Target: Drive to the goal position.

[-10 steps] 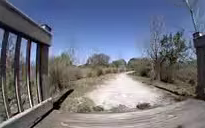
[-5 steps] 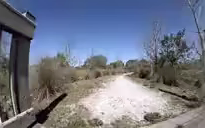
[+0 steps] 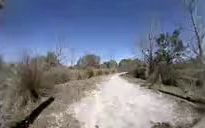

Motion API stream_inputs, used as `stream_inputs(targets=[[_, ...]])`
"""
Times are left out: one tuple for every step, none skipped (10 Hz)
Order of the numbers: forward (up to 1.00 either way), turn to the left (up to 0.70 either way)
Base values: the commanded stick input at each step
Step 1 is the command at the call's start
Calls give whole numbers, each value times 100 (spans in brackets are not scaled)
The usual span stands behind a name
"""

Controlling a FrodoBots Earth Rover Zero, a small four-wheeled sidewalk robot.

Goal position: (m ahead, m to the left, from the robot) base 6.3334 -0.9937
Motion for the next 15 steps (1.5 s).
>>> stream_inputs(targets=[[70,-23],[70,-23],[70,-16],[70,-14],[70,-14],[70,-11],[70,-7],[70,-2],[70,0],[70,0],[70,0],[70,0],[70,0],[70,0],[70,3]])
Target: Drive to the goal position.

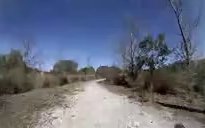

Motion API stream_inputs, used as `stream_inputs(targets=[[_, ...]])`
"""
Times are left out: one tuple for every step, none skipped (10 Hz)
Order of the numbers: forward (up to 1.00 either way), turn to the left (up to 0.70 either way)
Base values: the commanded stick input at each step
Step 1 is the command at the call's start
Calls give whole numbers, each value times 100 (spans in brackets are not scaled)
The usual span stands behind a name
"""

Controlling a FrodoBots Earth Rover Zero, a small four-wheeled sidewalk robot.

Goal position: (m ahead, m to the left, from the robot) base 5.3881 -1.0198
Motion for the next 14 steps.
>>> stream_inputs(targets=[[70,3],[70,10],[70,21],[70,17],[70,4],[70,5],[70,7],[70,23],[70,8],[70,9],[70,11],[70,12],[70,12],[70,8]])
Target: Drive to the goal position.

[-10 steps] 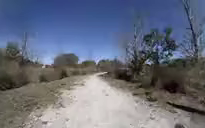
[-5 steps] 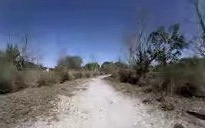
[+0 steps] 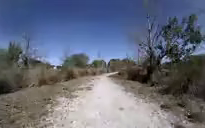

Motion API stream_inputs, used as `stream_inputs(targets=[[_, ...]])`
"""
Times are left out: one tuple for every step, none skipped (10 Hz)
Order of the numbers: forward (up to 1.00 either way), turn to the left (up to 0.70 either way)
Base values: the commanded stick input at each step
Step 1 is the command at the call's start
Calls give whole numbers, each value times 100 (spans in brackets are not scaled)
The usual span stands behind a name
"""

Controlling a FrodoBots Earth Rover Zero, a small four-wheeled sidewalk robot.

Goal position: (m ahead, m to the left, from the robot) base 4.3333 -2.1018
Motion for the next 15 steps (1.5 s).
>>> stream_inputs(targets=[[70,0],[70,0],[70,0],[70,0],[70,0],[70,0],[70,-16],[70,-23],[70,-26],[70,-10],[70,-10],[70,-14],[70,-18],[70,-16],[70,-12]])
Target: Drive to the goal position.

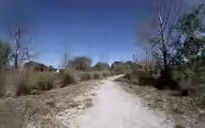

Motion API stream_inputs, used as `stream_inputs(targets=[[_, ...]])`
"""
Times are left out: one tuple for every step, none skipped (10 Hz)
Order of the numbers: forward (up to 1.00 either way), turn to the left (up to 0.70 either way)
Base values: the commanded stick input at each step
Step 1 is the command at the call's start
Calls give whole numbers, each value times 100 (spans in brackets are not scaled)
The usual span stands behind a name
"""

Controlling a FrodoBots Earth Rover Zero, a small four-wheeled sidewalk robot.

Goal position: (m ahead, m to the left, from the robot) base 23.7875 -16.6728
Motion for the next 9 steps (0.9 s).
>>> stream_inputs(targets=[[70,-16],[70,-17],[70,-17],[70,-14],[70,-2],[70,0],[70,0],[70,0],[70,17]])
